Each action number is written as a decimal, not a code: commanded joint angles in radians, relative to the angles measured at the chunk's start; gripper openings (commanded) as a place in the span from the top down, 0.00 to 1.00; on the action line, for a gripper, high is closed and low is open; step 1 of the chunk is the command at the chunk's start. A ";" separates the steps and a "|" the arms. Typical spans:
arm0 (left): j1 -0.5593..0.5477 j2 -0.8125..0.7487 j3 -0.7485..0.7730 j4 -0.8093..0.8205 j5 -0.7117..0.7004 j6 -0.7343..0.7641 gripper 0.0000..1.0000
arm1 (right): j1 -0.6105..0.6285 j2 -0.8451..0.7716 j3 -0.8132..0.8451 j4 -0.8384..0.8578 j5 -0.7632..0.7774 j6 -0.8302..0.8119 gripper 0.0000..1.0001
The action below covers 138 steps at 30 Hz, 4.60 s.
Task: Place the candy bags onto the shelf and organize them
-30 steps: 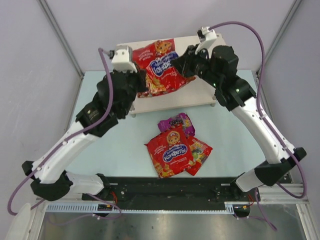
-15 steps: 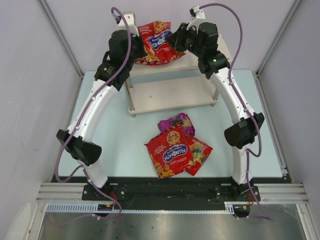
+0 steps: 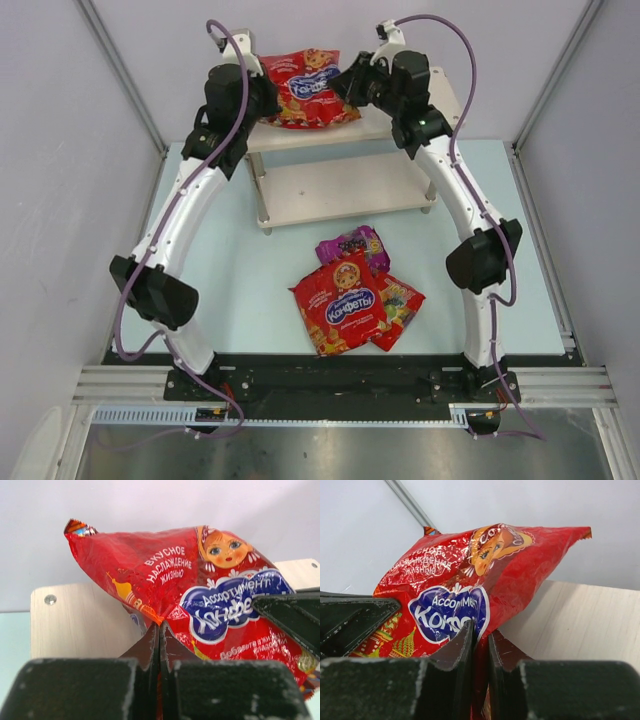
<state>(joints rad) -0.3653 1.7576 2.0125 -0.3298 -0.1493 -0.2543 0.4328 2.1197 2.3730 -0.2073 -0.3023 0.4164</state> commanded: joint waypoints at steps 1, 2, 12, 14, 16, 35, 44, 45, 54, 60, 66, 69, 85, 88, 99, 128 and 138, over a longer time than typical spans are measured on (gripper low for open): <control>0.012 -0.102 -0.112 0.113 0.027 -0.031 1.00 | -0.002 -0.089 -0.038 0.077 -0.021 0.007 1.00; 0.011 -0.115 -0.139 0.133 0.027 -0.036 1.00 | -0.006 -0.095 -0.047 0.077 -0.023 0.012 1.00; 0.019 -0.198 -0.349 0.212 0.016 -0.053 0.89 | -0.017 -0.122 -0.132 0.062 -0.032 0.009 0.97; 0.026 -0.205 -0.363 0.222 0.016 -0.054 0.82 | -0.022 -0.127 -0.149 0.062 -0.032 0.009 0.95; 0.034 -0.210 -0.377 0.229 0.017 -0.057 0.67 | -0.023 -0.133 -0.159 0.066 -0.037 0.009 0.86; 0.097 -0.309 -0.299 0.192 0.013 -0.017 0.14 | -0.080 -0.259 -0.202 0.155 -0.072 0.012 0.40; 0.095 -0.637 -0.529 0.201 0.016 -0.080 0.00 | -0.088 -0.663 -0.715 0.258 0.040 -0.047 0.40; 0.095 -0.670 -0.626 0.207 0.016 -0.112 0.00 | -0.088 -0.703 -0.854 0.291 0.051 -0.024 0.40; 0.054 -0.906 -1.110 0.183 0.082 -0.290 0.00 | 0.171 -0.869 -1.141 -0.015 0.302 -0.084 0.36; -0.138 -1.007 -1.403 0.186 -0.022 -0.425 0.00 | 0.274 -0.989 -1.426 -0.057 0.417 0.061 0.34; -0.282 -1.165 -1.678 0.230 -0.114 -0.632 0.00 | 0.339 -1.054 -1.581 -0.099 0.463 0.142 0.34; -0.389 -1.211 -1.730 0.218 -0.196 -0.703 0.00 | 0.392 -1.078 -1.618 -0.116 0.488 0.171 0.34; -1.222 -0.795 -1.707 0.016 -0.909 -1.523 0.00 | 0.506 -1.121 -1.719 -0.101 0.591 0.257 0.35; -1.279 -0.648 -1.638 -0.139 -0.934 -1.767 0.00 | 0.515 -1.118 -1.732 -0.083 0.594 0.262 0.35; -1.318 -0.584 -1.680 0.008 -1.004 -1.873 0.00 | 0.527 -1.104 -1.738 -0.067 0.563 0.239 0.36; -1.296 -0.432 -1.687 0.411 -0.992 -1.706 0.25 | 0.616 -1.120 -1.887 0.117 0.663 0.300 0.76; -1.295 -0.546 -1.580 0.203 -1.047 -1.572 0.76 | 0.615 -1.146 -1.850 0.161 0.598 0.202 1.00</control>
<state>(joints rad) -1.6623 1.2930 0.3359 -0.0402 -1.1057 -1.9118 1.0451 0.9852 0.4885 -0.0975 0.3378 0.6788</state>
